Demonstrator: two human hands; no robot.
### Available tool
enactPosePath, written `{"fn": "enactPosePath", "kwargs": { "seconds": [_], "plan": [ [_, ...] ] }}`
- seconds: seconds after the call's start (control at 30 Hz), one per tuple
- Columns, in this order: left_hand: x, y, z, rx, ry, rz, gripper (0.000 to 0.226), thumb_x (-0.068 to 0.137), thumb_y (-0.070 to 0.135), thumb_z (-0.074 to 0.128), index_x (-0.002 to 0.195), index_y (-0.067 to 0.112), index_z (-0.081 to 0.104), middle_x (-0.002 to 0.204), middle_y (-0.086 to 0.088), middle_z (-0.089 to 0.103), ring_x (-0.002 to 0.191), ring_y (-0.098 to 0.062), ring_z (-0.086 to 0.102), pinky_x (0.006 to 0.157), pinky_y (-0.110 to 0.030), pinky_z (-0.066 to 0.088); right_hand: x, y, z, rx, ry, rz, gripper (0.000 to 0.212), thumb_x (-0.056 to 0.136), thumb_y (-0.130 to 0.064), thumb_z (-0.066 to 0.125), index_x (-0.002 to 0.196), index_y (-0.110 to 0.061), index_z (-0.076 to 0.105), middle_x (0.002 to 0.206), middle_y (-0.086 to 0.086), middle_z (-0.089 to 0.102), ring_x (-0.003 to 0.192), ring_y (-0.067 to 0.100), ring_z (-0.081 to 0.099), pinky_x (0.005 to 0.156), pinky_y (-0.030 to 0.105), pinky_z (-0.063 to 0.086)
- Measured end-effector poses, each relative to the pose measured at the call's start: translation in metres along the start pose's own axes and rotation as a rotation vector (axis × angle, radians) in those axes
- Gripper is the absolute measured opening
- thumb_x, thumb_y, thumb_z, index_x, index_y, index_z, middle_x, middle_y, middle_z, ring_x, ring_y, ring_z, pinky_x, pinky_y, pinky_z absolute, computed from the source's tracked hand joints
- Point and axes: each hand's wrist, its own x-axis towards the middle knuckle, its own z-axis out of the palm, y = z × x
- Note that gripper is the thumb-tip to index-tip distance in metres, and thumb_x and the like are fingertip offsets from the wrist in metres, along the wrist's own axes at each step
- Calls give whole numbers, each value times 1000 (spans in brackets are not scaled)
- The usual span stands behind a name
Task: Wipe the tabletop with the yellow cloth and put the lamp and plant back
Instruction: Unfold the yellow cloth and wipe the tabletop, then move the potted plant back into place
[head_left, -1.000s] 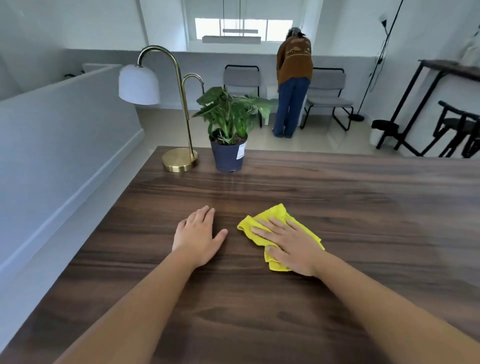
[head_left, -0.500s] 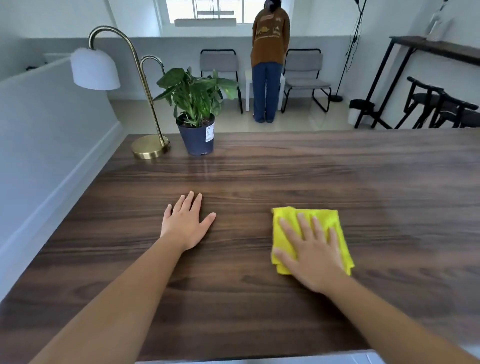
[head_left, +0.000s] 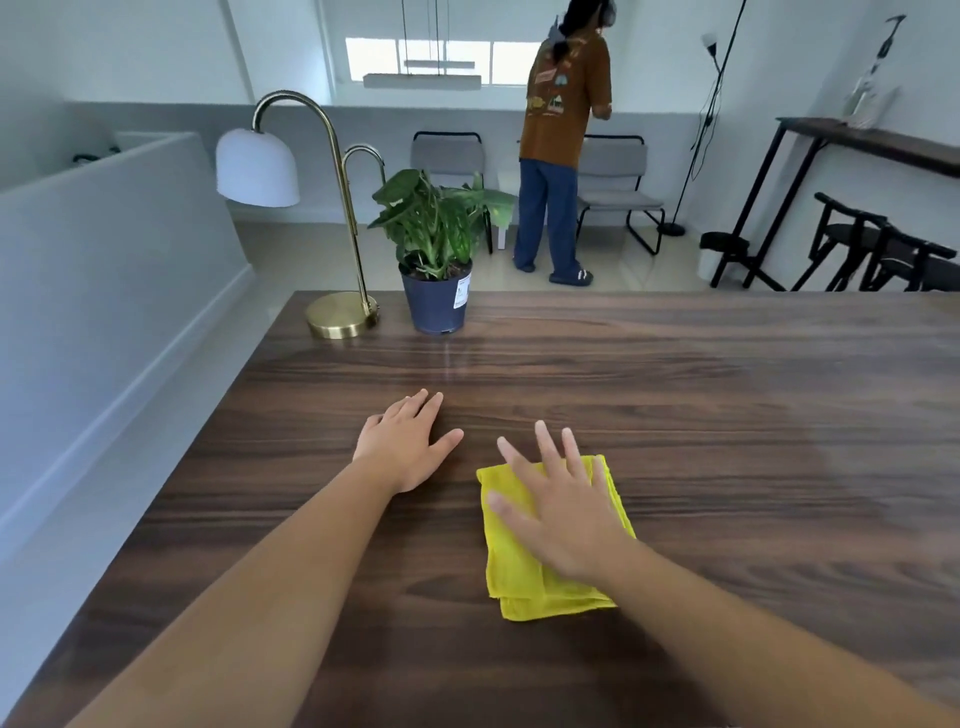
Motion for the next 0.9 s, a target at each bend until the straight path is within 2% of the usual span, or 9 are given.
{"fn": "enactPosePath", "kwargs": {
  "seconds": [0.07,0.13,0.33,0.47,0.57,0.67,0.8,0.83,0.9],
  "plan": [
    [10,-5,-11,14,9,28,69,94,59,27,152,26,10,162,3,7,148,-18,9,117,-43,15,31,1,-20,-3,51,11,72,82,-75,17,147,-45,5,161,-3,-10,147,24,-15,117,52,-1],
    [23,-9,-25,19,25,45,70,94,60,26,152,25,9,162,2,7,148,-20,9,117,-44,15,65,2,-41,-1,92,37,65,90,-65,25,148,-42,7,161,-2,-9,147,23,-13,118,52,0],
    [77,-23,-59,-47,108,-7,74,92,60,30,152,22,9,161,-2,10,148,-24,14,117,-46,20,163,-1,-84,-1,69,26,62,95,-56,26,150,-35,8,161,0,-4,148,22,-6,118,52,6],
    [115,-36,-69,-216,143,-89,83,89,59,43,151,17,9,161,-3,13,146,-25,19,116,-46,26,223,-7,-92,87,-22,-14,67,97,-48,34,152,-19,9,161,4,1,148,24,0,119,46,11],
    [141,-44,-68,-370,164,-151,90,86,54,55,151,13,9,160,-5,15,146,-25,21,117,-42,25,256,-11,-88,251,-37,-13,76,94,-43,47,151,-11,8,160,7,10,147,25,14,116,36,19],
    [169,-52,-64,-592,196,-167,90,85,40,65,151,12,10,159,-8,19,145,-24,23,115,-37,24,285,-8,-79,428,-27,-13,83,89,-36,60,150,-8,12,155,8,28,140,27,31,104,29,30],
    [196,-66,-55,-899,169,-163,91,84,27,70,151,22,9,157,-2,26,142,-23,29,115,-42,30,320,5,-57,767,21,-44,88,75,-30,77,147,-21,26,138,1,50,129,20,46,97,28,38],
    [200,-68,-54,-951,160,-155,92,83,23,72,151,23,11,156,-2,28,142,-22,30,114,-42,31,327,7,-52,856,27,-79,84,73,-22,79,143,-24,33,128,-4,56,121,15,51,92,24,42],
    [207,-70,-53,-1039,160,-116,89,81,14,73,151,21,18,153,-3,34,138,-18,36,111,-37,35,332,7,-45,1012,34,-142,77,74,0,75,138,-23,39,122,-8,57,111,6,53,78,9,47]
  ]
}}
